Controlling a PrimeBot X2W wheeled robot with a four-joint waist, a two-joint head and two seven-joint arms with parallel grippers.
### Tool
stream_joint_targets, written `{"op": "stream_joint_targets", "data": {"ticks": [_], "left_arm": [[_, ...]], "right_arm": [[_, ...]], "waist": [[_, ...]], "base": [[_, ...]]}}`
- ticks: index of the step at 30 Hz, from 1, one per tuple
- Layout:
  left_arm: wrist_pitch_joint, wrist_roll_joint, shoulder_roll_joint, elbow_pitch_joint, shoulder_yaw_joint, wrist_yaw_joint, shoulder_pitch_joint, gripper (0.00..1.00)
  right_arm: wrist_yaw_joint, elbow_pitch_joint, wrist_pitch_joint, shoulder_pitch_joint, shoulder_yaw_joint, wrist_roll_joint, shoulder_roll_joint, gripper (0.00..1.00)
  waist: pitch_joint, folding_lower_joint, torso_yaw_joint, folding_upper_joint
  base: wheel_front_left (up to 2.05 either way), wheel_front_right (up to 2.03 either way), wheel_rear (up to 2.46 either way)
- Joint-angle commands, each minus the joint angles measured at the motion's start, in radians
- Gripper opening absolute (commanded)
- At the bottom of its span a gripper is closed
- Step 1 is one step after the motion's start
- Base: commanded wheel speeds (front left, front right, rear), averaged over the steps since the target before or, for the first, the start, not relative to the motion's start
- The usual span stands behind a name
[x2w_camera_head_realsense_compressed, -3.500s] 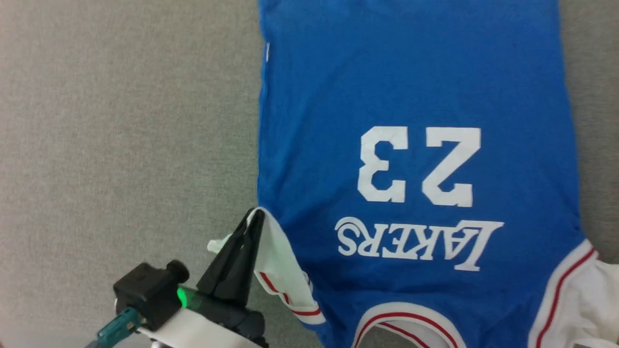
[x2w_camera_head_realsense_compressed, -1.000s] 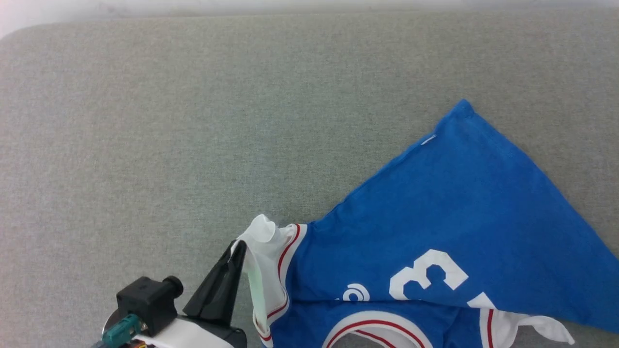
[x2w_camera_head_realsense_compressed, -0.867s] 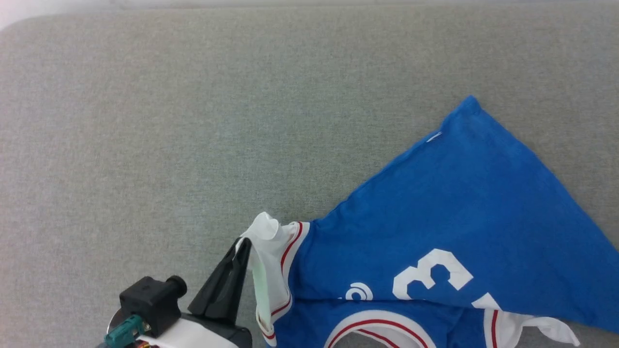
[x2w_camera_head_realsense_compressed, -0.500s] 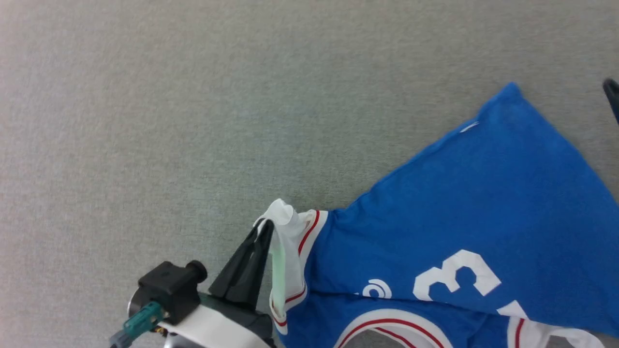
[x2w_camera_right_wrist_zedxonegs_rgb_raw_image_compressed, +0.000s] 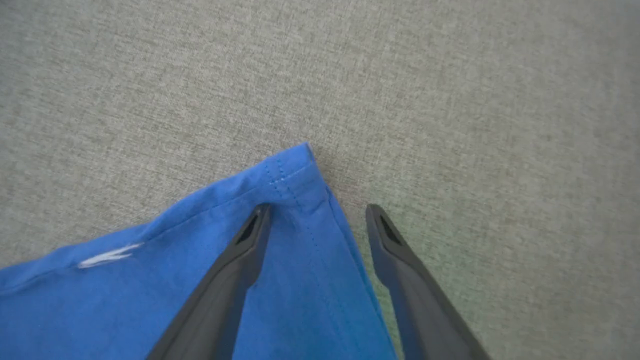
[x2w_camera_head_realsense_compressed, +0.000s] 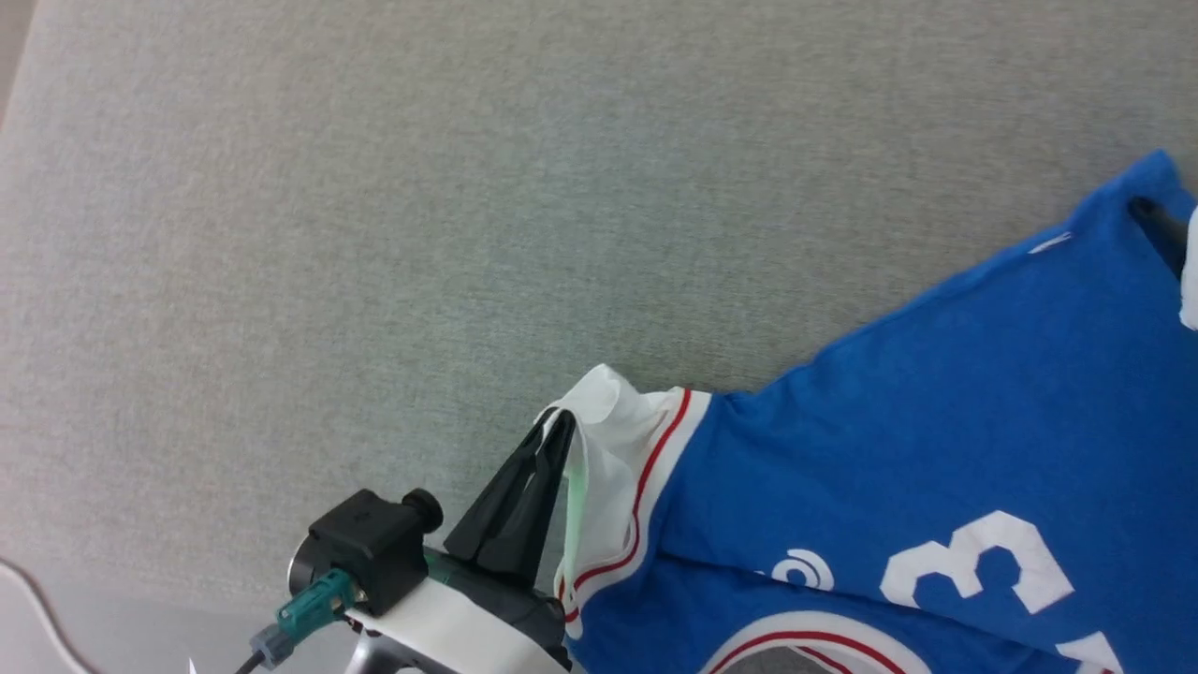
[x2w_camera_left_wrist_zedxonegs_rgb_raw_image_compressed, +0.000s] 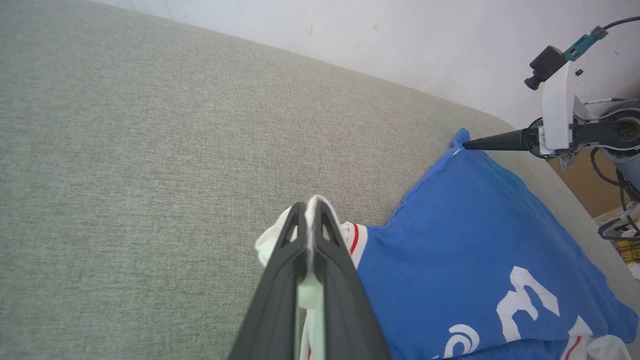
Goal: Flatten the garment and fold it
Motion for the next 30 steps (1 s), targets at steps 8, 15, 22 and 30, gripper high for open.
{"op": "stream_joint_targets", "data": {"ticks": [8, 15, 22, 30], "left_arm": [[-0.012, 0.003, -0.003, 0.006, 0.005, -0.001, -0.024, 0.00], [-0.009, 0.006, 0.016, 0.044, 0.020, -0.021, -0.077, 0.00], [-0.024, 0.076, 0.064, 0.089, 0.120, 0.013, -0.222, 0.00], [0.087, 0.139, 0.141, 0.172, 0.193, 0.010, -0.517, 0.00]], "right_arm": [[-0.001, 0.061, 0.079, 0.003, -0.019, 0.047, -0.007, 0.00], [-0.001, 0.039, -0.080, -0.004, -0.061, 0.042, 0.036, 0.00], [-0.001, 0.017, -0.308, -0.044, -0.114, 0.026, 0.122, 0.00], [-0.001, 0.019, -0.455, -0.148, -0.122, 0.009, 0.192, 0.00]], "waist": [[0.032, -0.0001, 0.015, 0.0000], [-0.025, -0.0001, -0.032, 0.0000], [-0.149, -0.0001, -0.098, 0.0000], [-0.277, -0.0001, -0.164, 0.0000]], "base": [[0.00, 0.00, 0.00], [0.00, 0.00, 0.00], [0.00, 0.00, 0.00], [0.00, 0.00, 0.00]]}}
